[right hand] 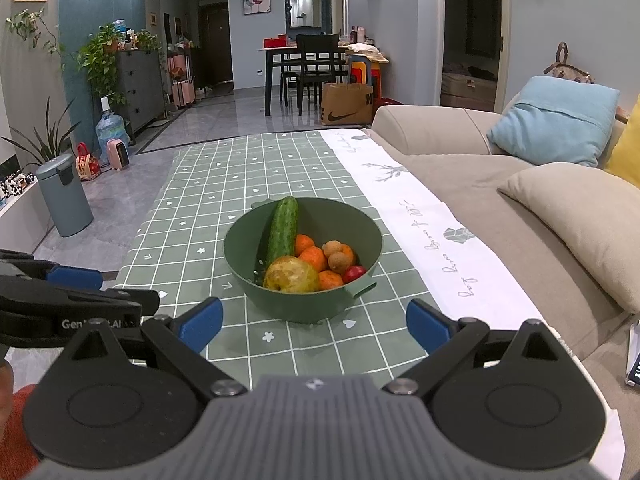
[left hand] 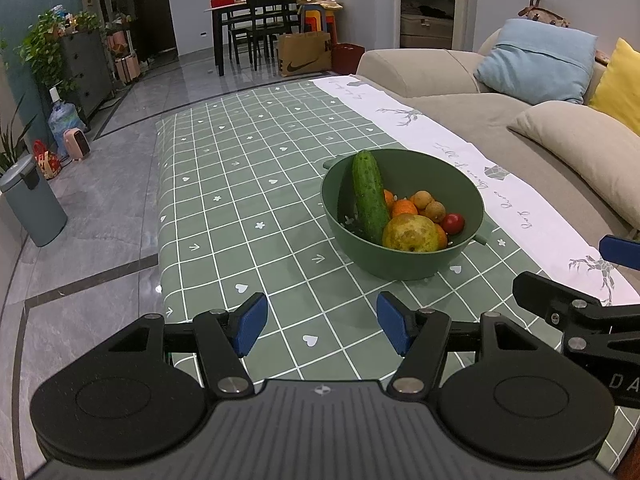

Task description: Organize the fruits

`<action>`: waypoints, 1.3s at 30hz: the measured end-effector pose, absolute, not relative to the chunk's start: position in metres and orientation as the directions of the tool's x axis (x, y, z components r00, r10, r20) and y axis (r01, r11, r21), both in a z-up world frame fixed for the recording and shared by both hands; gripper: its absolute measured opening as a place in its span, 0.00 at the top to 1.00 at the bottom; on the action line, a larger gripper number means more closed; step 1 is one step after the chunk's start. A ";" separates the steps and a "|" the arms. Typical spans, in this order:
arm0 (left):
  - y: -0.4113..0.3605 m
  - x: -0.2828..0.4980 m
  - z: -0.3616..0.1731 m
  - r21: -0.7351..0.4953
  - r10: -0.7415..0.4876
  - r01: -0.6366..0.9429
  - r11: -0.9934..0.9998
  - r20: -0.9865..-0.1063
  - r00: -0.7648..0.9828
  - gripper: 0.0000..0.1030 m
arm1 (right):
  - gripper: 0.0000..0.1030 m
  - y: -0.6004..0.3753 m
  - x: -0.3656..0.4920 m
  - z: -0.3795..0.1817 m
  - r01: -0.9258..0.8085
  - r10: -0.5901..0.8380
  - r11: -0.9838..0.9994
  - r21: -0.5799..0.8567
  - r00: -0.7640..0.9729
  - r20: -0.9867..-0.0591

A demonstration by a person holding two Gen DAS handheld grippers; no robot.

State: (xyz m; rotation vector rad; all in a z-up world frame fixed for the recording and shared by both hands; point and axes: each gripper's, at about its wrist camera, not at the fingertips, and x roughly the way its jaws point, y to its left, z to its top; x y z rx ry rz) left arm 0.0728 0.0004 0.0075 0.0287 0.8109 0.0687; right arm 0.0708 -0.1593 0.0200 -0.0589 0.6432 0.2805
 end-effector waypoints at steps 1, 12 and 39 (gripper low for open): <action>0.000 0.072 0.008 0.052 0.072 -0.050 0.997 -0.723 0.687 0.28 | 0.08 -0.160 0.071 0.020 -0.276 0.239 0.961 0.032 0.764 -0.599; 0.000 0.070 0.009 0.050 0.074 -0.055 0.997 -0.722 0.688 0.28 | 0.08 -0.160 0.071 0.020 -0.275 0.239 0.961 0.033 0.764 -0.599; 0.000 0.070 0.010 0.049 0.070 -0.050 0.998 -0.717 0.693 0.28 | 0.08 -0.164 0.069 0.018 -0.274 0.238 0.961 0.035 0.759 -0.606</action>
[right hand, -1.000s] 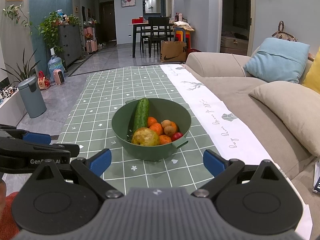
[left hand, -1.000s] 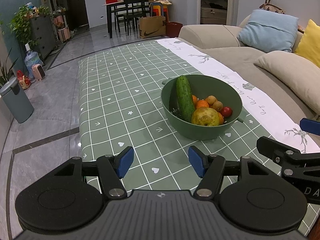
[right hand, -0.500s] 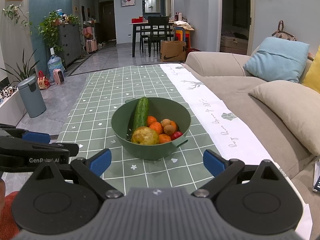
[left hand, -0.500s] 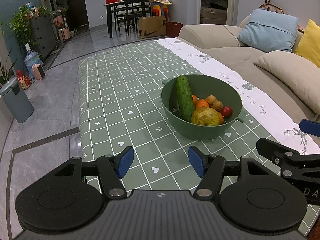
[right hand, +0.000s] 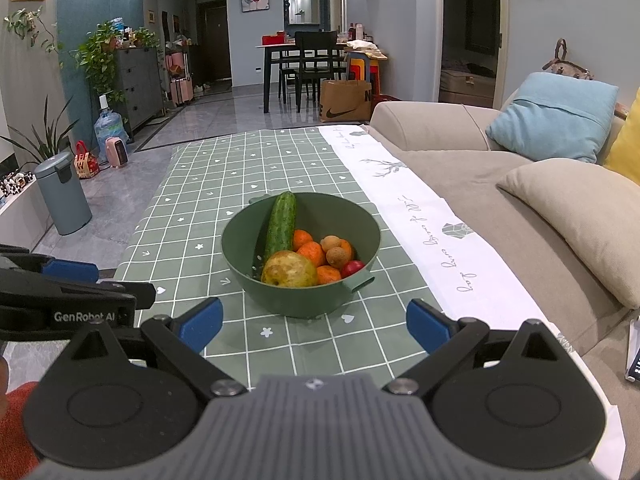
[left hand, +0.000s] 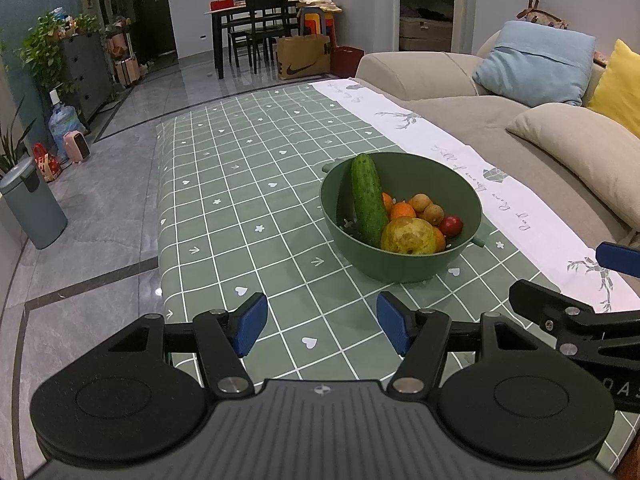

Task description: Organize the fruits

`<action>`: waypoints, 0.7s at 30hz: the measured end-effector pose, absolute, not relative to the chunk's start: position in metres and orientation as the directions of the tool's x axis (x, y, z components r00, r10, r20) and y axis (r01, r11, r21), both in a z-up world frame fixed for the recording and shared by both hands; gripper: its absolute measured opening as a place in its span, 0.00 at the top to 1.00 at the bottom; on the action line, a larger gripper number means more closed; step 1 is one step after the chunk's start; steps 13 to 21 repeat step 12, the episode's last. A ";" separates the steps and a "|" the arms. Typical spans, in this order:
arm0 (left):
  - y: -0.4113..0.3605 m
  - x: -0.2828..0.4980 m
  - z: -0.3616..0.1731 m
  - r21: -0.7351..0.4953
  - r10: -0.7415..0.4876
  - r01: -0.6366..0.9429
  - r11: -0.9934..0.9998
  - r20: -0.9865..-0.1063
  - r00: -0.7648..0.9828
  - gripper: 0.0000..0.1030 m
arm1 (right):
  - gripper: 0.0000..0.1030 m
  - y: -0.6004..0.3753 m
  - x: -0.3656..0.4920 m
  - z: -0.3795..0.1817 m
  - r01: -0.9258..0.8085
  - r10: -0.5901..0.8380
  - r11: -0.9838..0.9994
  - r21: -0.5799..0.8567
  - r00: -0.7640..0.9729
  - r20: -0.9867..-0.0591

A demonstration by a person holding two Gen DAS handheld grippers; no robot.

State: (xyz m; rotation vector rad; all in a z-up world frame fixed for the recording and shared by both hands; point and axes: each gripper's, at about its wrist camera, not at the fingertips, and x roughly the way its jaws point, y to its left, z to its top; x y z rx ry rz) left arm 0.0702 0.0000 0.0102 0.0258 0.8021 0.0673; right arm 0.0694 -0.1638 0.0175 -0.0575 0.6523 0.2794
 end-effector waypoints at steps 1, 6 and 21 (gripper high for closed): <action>0.000 0.070 0.010 0.048 0.069 -0.049 0.998 -0.717 0.694 0.28 | 0.08 -0.164 0.070 0.018 -0.274 0.238 0.961 0.035 0.759 -0.606; -0.002 0.070 0.011 0.056 0.070 -0.043 0.998 -0.714 0.697 0.28 | 0.08 -0.164 0.070 0.018 -0.274 0.238 0.961 0.034 0.759 -0.607; -0.003 0.070 0.011 0.059 0.070 -0.040 0.997 -0.711 0.700 0.28 | 0.08 -0.164 0.070 0.017 -0.273 0.237 0.961 0.035 0.757 -0.608</action>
